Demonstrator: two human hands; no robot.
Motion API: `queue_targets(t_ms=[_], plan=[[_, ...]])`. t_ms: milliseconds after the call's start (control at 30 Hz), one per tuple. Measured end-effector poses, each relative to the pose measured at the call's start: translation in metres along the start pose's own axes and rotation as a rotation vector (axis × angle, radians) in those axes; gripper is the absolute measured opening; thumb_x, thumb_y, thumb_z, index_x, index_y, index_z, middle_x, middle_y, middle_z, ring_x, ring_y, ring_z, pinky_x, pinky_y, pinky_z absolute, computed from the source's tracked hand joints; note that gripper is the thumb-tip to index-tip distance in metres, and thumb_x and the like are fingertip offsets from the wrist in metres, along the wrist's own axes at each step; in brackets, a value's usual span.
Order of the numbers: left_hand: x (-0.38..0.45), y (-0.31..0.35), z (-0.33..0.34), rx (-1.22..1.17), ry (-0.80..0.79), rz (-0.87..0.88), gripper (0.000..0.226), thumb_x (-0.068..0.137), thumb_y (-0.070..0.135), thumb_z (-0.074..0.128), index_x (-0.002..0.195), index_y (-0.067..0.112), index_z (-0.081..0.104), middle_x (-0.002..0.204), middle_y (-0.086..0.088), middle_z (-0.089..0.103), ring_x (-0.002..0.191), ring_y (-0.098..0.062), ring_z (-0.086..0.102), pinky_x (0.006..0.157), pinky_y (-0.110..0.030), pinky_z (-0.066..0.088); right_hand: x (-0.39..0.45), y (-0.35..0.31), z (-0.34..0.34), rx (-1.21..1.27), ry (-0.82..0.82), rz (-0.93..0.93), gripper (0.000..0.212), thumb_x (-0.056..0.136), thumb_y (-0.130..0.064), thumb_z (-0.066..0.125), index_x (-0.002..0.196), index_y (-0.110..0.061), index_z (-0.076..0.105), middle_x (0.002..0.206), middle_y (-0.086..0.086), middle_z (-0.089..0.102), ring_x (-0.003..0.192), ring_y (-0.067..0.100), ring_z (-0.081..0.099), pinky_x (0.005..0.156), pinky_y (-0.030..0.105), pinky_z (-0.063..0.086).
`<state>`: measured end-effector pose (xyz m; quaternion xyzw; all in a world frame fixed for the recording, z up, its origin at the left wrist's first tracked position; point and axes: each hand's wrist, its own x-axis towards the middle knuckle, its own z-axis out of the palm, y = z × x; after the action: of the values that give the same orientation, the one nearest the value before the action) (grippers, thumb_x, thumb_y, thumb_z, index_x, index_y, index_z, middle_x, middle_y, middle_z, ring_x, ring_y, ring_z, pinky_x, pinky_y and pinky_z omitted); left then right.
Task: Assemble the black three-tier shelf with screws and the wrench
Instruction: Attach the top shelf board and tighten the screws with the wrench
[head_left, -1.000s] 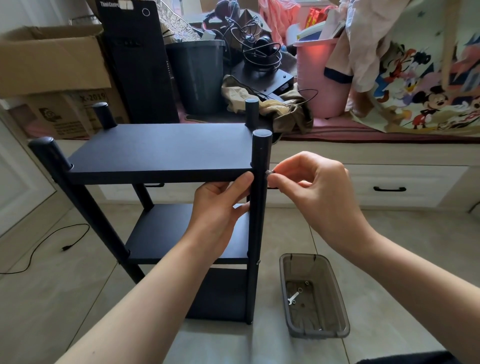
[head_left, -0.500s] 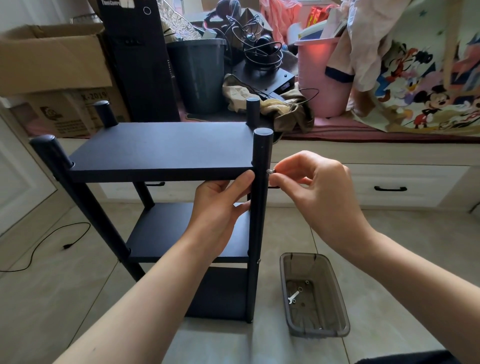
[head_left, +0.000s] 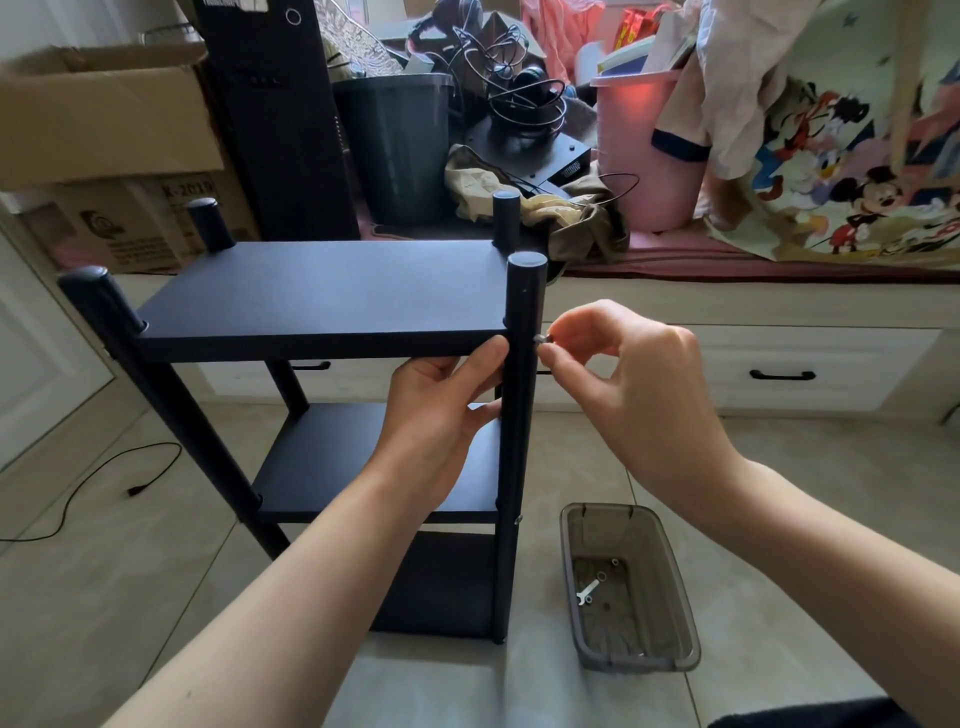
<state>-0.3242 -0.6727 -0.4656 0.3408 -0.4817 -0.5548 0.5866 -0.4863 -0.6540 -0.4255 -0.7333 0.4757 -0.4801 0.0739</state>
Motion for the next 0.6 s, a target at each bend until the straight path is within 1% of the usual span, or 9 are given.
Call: queue_targets(t_ms=[100,200,300,367,433,533,600], plan=[[0.0007,-0.0005,0.0000,-0.003,-0.002,-0.004,0.016,0.086,0.031,0.071,0.098,0.025,0.080,0.113,-0.006,0.075,0.110,-0.025,0.070,0.095,-0.050,0.054,0.0003,0.0014,0.0005,-0.003,0.010,0.012,0.010,0.090,-0.022,0.072,0.093,-0.012,0.072,0.079,-0.007,0.071,0.074,0.005,0.066,0.073,0.016,0.050],[-0.0001,-0.0008,-0.0005,-0.004,-0.012,-0.005,0.024,0.081,0.037,0.074,0.101,0.025,0.079,0.115,-0.007,0.075,0.112,-0.025,0.069,0.094,-0.049,0.052,-0.0002,0.0036,0.0016,0.012,-0.012,0.030,0.012,0.091,-0.024,0.070,0.094,-0.013,0.074,0.079,-0.007,0.072,0.074,0.004,0.067,0.073,0.018,0.051],[-0.0001,-0.0008,-0.0008,-0.007,-0.005,-0.006,0.028,0.080,0.036,0.074,0.104,0.022,0.077,0.115,-0.008,0.074,0.113,-0.026,0.069,0.097,-0.053,0.053,-0.0016,0.0024,0.0033,-0.011,-0.002,-0.007,0.006,0.091,-0.017,0.070,0.094,-0.011,0.071,0.081,-0.005,0.072,0.075,0.005,0.066,0.073,0.013,0.049],[0.0005,-0.0017,-0.0010,-0.006,0.007,-0.009,0.023,0.085,0.033,0.074,0.104,0.021,0.077,0.114,-0.009,0.075,0.112,-0.027,0.069,0.099,-0.054,0.053,-0.0021,0.0008,0.0039,-0.049,0.008,-0.040,0.007,0.089,-0.012,0.071,0.096,-0.012,0.069,0.083,-0.004,0.070,0.075,0.005,0.065,0.074,0.012,0.048],[0.0003,-0.0019,-0.0007,-0.009,0.010,-0.014,0.021,0.086,0.031,0.072,0.104,0.020,0.077,0.114,-0.009,0.075,0.111,-0.027,0.069,0.097,-0.051,0.053,-0.0020,0.0005,0.0032,-0.075,0.006,-0.050,0.006,0.090,-0.016,0.070,0.096,-0.014,0.068,0.083,-0.003,0.070,0.075,0.007,0.064,0.072,0.016,0.049],[-0.0004,-0.0016,-0.0002,-0.014,0.004,-0.013,0.023,0.086,0.033,0.072,0.105,0.022,0.077,0.114,-0.008,0.075,0.111,-0.026,0.069,0.094,-0.048,0.054,-0.0022,0.0022,0.0031,-0.099,0.000,-0.042,0.011,0.092,-0.026,0.067,0.092,-0.015,0.068,0.080,-0.004,0.068,0.075,0.011,0.064,0.072,0.032,0.052],[0.0000,-0.0016,0.0000,-0.020,-0.003,-0.011,0.018,0.089,0.030,0.070,0.103,0.023,0.078,0.114,-0.007,0.075,0.111,-0.026,0.070,0.093,-0.046,0.054,-0.0020,0.0030,0.0027,-0.093,-0.009,-0.038,0.015,0.094,-0.028,0.065,0.091,-0.014,0.069,0.078,-0.004,0.068,0.074,0.012,0.063,0.072,0.036,0.052]])
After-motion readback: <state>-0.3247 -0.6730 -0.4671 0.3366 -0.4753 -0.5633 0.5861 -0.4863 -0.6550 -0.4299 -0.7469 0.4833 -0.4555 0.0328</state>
